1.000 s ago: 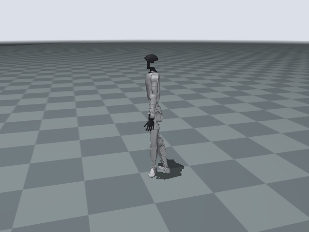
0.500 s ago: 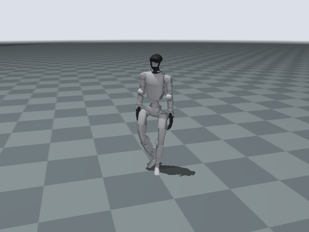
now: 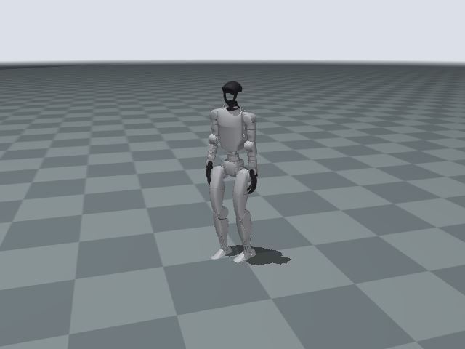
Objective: In place motions
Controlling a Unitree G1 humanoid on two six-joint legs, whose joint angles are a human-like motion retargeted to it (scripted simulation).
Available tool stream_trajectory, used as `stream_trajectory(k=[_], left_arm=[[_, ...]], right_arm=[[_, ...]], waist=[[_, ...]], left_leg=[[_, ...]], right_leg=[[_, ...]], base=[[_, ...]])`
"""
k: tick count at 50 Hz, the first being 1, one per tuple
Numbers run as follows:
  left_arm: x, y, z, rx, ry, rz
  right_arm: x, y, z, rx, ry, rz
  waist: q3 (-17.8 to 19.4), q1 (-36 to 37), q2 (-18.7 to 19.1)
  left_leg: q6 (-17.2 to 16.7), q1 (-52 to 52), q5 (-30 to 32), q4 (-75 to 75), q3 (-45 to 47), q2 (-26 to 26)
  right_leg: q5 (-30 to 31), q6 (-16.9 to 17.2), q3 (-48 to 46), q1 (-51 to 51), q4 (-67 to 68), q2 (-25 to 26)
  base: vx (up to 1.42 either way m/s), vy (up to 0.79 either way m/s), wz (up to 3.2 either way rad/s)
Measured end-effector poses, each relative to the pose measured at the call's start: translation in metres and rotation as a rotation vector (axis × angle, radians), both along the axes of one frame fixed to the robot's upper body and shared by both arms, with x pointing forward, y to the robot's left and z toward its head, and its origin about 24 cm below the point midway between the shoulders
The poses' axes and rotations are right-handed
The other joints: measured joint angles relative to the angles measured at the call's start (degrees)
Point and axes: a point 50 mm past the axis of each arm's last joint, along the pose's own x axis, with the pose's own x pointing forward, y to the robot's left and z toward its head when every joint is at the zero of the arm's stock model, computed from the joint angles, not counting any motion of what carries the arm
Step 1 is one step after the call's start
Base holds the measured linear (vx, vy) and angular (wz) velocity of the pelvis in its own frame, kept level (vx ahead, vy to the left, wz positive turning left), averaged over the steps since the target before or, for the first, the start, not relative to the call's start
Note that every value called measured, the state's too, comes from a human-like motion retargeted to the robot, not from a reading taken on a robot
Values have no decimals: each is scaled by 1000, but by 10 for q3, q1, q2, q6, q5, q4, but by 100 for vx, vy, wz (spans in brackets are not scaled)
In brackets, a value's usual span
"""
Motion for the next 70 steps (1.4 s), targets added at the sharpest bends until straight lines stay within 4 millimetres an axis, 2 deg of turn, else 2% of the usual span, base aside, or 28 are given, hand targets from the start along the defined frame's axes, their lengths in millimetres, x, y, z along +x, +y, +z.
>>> stream_trajectory(k=[2,5,7,11,15,19,23,25,27,28,31,35,38,40,43,44,46,48,50,53,55,57,60,62,63,65,68,70], left_arm=[[8,1,0,4,-31,-33],[27,7,1,7,-88,-85],[39,13,3,14,-126,-111],[53,28,7,58,-162,-140],[42,26,6,57,-125,-136],[20,14,3,-5,-52,-111],[3,3,1,-48,10,-131],[-3,-1,1,-59,32,-153],[-7,-3,0,-65,45,-171],[-9,-3,0,-65,50,-179],[-9,-1,0,-53,53,-187],[-3,6,0,-23,16,-170],[1,10,0,0,3,-155],[4,11,1,10,-10,-147],[12,16,1,16,-55,-147],[14,17,2,19,-64,-151],[18,18,2,24,-77,-151],[23,15,2,26,-93,-135],[29,9,1,13,-115,-108],[30,3,1,-11,-121,-96],[25,0,0,-18,-110,-102],[19,-3,-1,-19,-90,-108],[8,-5,-1,-28,-51,-116],[-3,-8,-2,-45,-16,-111],[-8,-9,-2,-58,-3,-100],[-13,-13,-2,-75,19,-84],[-9,-9,-1,-69,15,-80],[-9,-5,-1,-53,12,-95]], right_arm=[[1,-5,1,0,-7,-8],[10,-13,3,-11,-37,-18],[20,-18,5,-25,-70,-11],[31,-19,7,-39,-104,-11],[20,-25,6,-39,-54,-63],[6,-35,5,-77,-16,-96],[-8,-45,5,-118,32,-159],[-16,-50,6,-137,65,-204],[-25,-53,6,-155,95,-249],[-31,-54,6,-162,112,-272],[-46,-55,7,-189,161,-337],[-61,-50,7,-201,228,-381],[-73,-43,7,-186,275,-382],[-80,-39,6,-177,296,-383],[-85,-31,5,-158,324,-361],[-84,-29,5,-150,329,-343],[-76,-26,4,-131,323,-293],[-60,-25,2,-114,284,-234],[-35,-24,1,-91,205,-168],[-4,-21,1,-58,101,-84],[9,-17,2,-42,57,-42],[17,-13,3,-28,32,-24],[21,-7,3,6,22,-29],[16,-6,2,16,42,-18],[14,-7,2,12,50,-2],[10,-9,2,-8,62,7],[2,-12,1,-35,68,-47],[-12,-16,0,-40,115,-77]], waist=[[4,-5,3],[13,-69,6],[15,-102,25],[20,-136,43],[7,-138,61],[-12,-154,83],[-29,-163,110],[-38,-163,120],[-46,-167,119],[-50,-170,121],[-62,-152,122],[-59,-156,111],[-68,-178,97],[-75,-185,69],[-78,-155,-6],[-76,-141,-16],[-69,-114,-20],[-57,-92,-15],[-43,-79,-10],[-37,-64,-8],[-34,-48,1],[-24,-25,14],[-7,-2,32],[-10,-24,34],[-12,-47,49],[-17,-70,53],[2,-81,51],[3,-63,49]], left_leg=[[-23,12,3,-16,-8,4],[15,33,-19,-37,120,23],[15,43,-22,-60,174,45],[16,35,-45,-56,265,73],[23,50,-63,-85,400,86],[8,70,-83,-107,544,97],[-18,92,-100,-127,681,97],[-34,97,-107,-129,719,94],[-52,106,-110,-127,760,85],[-62,110,-109,-124,774,85],[-79,124,-97,-111,811,87],[-86,151,-61,-92,810,81],[-62,178,-8,-64,811,81],[-19,188,35,-18,784,85],[113,153,55,175,680,128],[127,122,43,246,630,150],[118,48,24,348,517,175],[94,-22,27,382,403,150],[103,-63,16,372,346,135],[131,-80,-9,281,355,147],[118,-92,2,181,297,116],[85,-94,31,79,158,62],[41,-68,127,-45,-9,18],[55,-53,78,-38,27,17],[56,-50,78,-41,105,58],[66,-43,79,-48,41,29],[72,-30,75,-45,57,25],[82,-14,78,-61,78,18]], right_leg=[[32,0,55,-8,-10,15],[59,-3,100,-22,-17,25],[52,-22,99,-42,-15,46],[-39,-66,-68,-66,5,7],[-106,-61,-272,-66,18,-30],[-104,-38,-447,-42,28,-55],[-86,-36,-556,-13,25,-57],[-66,-40,-583,5,6,-50],[-30,-16,-575,13,-16,-50],[-5,-28,-584,11,-29,-46],[1,-41,-533,-16,-19,-42],[-12,-56,-443,-31,-9,-33],[-14,-52,-414,-21,-21,-41],[-12,-50,-395,-11,-29,-64],[-10,-47,-348,5,-27,-127],[-9,-49,-335,8,-29,-131],[-2,-55,-311,14,-39,-118],[8,-60,-295,21,-52,-101],[16,-63,-278,25,-60,-92],[22,-63,-256,25,-63,-89],[24,-64,-236,28,-66,-75],[22,-66,-207,38,-65,-52],[9,-64,-171,57,-48,-25],[-3,-53,-168,63,-26,-36],[-11,-52,-178,67,-17,-27],[-18,-51,-189,71,-15,-27],[-20,-40,-178,85,-7,-40],[-17,-36,-162,91,-10,-39]], base=[[-19,9,-300],[-42,13,-178],[-54,20,-239],[-57,15,-320],[-39,13,-341],[-37,7,-329],[-26,6,-329],[-17,-6,-317],[-4,-6,-268],[4,-6,-260],[6,-16,-264],[10,-23,-164],[19,-21,-73],[25,-24,-56],[30,-25,-121],[32,-29,-148],[21,-22,-148],[7,-13,-141],[0,-4,-129],[17,-4,-124],[20,0,-149],[29,-1,-172],[35,2,-127],[42,9,-7],[36,11,25],[23,9,-3],[13,9,-39],[25,8,-81]])
